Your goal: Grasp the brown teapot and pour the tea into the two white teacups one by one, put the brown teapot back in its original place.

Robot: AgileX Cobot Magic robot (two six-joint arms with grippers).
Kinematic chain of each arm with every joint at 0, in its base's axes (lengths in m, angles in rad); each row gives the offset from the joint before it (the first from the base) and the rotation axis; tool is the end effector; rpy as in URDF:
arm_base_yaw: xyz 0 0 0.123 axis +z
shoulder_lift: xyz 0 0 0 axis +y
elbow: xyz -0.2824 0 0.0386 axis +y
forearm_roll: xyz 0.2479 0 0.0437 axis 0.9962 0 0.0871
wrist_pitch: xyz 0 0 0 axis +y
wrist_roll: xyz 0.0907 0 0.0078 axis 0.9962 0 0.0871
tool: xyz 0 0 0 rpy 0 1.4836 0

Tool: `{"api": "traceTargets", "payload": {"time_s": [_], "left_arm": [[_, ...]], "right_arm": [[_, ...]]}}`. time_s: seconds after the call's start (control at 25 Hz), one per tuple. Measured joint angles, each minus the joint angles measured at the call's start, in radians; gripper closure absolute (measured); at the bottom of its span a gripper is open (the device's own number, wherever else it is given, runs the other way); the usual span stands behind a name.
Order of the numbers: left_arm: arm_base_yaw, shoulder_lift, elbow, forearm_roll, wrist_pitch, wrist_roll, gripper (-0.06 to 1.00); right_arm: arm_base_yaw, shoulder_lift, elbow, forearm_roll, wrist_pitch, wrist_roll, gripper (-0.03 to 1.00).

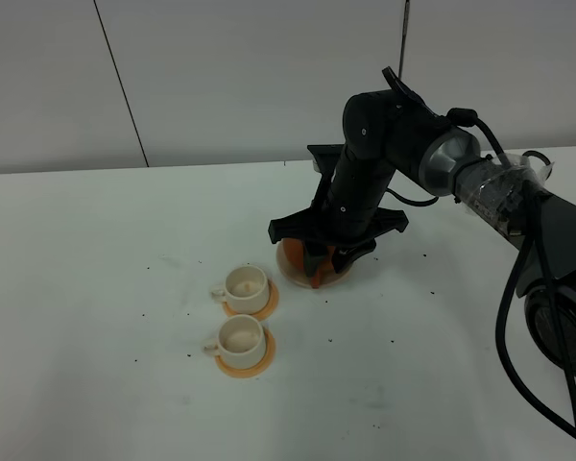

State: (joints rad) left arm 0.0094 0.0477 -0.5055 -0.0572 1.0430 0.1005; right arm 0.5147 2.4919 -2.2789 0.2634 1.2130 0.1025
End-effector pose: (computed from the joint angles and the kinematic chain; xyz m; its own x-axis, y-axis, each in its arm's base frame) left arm 0.0027 -0.0045 0.2803 -0.4734 0.0671 -0.8783 0.0681 0.9969 0.0394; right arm 0.4425 0.2758 0.1677 -0.9317 -0.3092 -0.1904 -0.3534 0.8928 0.2793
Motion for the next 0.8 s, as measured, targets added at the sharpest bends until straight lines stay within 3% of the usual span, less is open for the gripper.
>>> {"api": "traceTargets", "payload": {"time_s": [0.8], "left_arm": [[0.000, 0.000, 0.000, 0.000, 0.000, 0.000, 0.71]], "right_arm": [[0.000, 0.000, 0.000, 0.048, 0.000, -0.001, 0.60]]}}
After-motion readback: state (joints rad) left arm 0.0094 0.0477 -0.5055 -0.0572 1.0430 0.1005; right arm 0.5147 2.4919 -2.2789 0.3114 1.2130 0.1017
